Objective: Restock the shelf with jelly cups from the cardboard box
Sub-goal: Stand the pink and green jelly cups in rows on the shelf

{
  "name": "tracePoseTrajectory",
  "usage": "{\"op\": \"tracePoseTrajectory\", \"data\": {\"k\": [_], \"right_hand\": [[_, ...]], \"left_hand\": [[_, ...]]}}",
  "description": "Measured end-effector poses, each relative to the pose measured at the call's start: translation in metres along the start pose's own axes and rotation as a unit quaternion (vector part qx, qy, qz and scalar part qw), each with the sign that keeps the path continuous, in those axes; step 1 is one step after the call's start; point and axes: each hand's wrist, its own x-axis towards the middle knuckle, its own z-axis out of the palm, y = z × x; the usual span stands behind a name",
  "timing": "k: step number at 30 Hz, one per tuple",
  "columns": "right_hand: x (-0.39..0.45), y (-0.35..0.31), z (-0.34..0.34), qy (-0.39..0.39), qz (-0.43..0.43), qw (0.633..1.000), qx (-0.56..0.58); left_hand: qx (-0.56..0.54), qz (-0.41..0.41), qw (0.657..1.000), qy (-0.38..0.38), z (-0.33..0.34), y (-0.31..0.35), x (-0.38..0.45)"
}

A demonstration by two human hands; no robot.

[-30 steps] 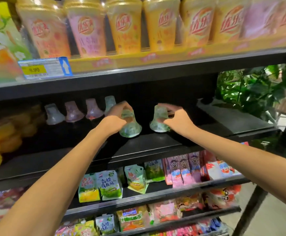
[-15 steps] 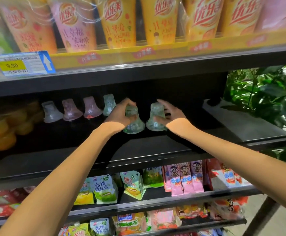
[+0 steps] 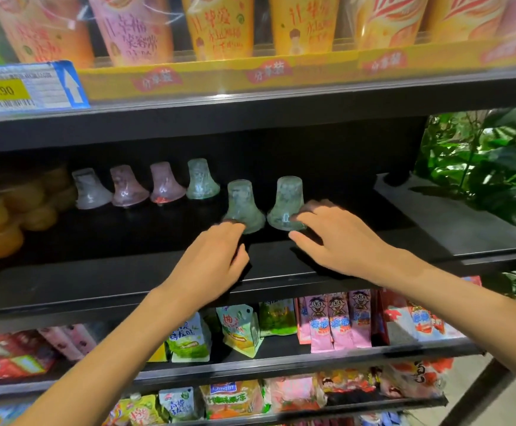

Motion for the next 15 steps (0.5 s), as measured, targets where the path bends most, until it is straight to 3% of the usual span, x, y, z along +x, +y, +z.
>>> {"op": "tracePoseTrajectory", "data": {"k": [7,15], "right_hand": [[0.008,0.000,0.007,-0.040,-0.004,0.998,-0.049],[0.026,0.013,0.017,-0.045,0.005,0.998,0.049]], "left_hand": [[0.028,-0.008,0.999,-0.013,0.012,-0.004,0.008],[0.046,-0.074,0.994,-0.073,0.014,-0.004,0.028]]}}
